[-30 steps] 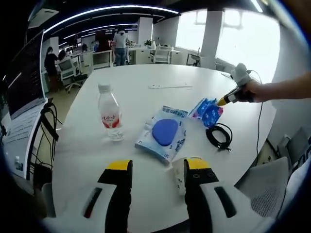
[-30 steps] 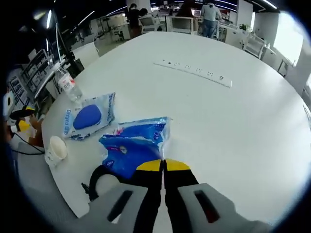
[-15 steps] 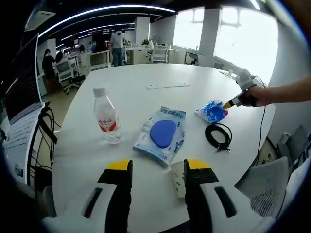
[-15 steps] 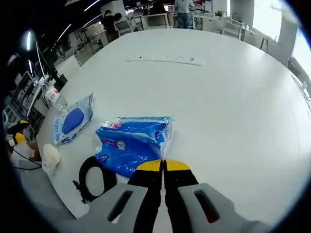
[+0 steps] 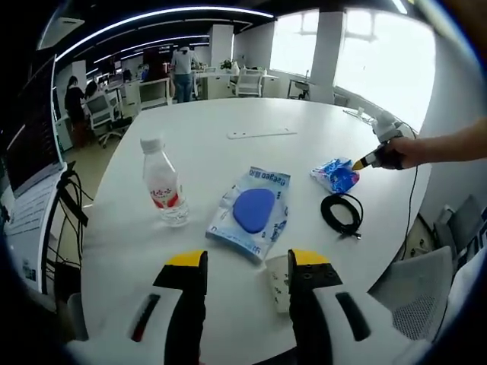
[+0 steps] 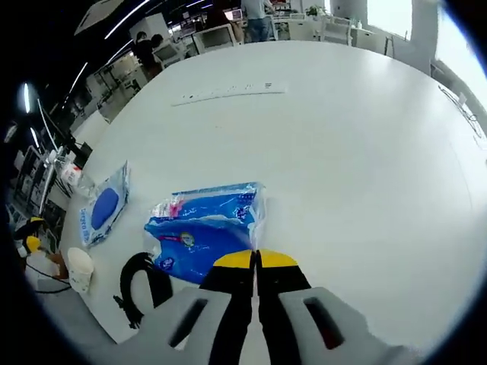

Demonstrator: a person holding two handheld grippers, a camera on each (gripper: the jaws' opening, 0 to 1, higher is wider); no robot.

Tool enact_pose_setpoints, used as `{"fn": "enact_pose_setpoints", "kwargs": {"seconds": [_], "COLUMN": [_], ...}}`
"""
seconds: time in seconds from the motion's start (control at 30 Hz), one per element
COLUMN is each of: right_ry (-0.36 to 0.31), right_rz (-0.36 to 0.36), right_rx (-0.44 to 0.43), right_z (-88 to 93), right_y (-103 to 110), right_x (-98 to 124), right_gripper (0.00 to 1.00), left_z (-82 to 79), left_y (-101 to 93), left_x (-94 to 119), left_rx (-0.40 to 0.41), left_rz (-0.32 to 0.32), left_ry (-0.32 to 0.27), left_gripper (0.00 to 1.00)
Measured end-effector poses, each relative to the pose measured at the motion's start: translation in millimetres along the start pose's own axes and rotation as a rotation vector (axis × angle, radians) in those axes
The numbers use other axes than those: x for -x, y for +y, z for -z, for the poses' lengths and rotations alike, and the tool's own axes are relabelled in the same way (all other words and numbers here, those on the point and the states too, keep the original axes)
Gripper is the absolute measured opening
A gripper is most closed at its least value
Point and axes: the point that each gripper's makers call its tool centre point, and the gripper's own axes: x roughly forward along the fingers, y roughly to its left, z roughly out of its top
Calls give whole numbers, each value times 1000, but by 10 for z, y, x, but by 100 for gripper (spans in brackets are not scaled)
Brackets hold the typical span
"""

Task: Arrange the tabletop items into an orderly group along one side of the table until the central work area is clear of visible clutter.

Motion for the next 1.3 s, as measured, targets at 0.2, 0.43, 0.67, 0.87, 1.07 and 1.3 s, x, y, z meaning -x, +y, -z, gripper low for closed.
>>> {"fn": "enact_pose_setpoints", "kwargs": {"seconds": [0.2, 0.43, 0.67, 0.87, 1.07, 1.3], "right_ry": [11, 23, 23, 19, 15, 17], "right_rz": [13, 17, 11, 12, 9, 5], "right_rx": [-18, -20, -15, -6, -7, -9], "right_z": [86, 136, 136, 117, 86, 93], "right_y": [-2, -33, -44, -38, -20, 16], "right_x": [43, 50, 38, 34, 31, 29], "right_gripper": [0, 0, 0, 0, 0, 2], "left_z": [22, 35, 44, 32, 38, 47], "left_y": [1, -16, -27, -8, 4, 7], "left_x": [1, -9, -6, 6, 14, 18], "left_rx": [0, -1, -6, -8, -8, -5], "left_rz": [-1, 0, 3, 2, 1, -1], "left_ry": [6, 8, 12, 11, 12, 12], "left_gripper": [42, 42, 42, 42, 42, 42]}}
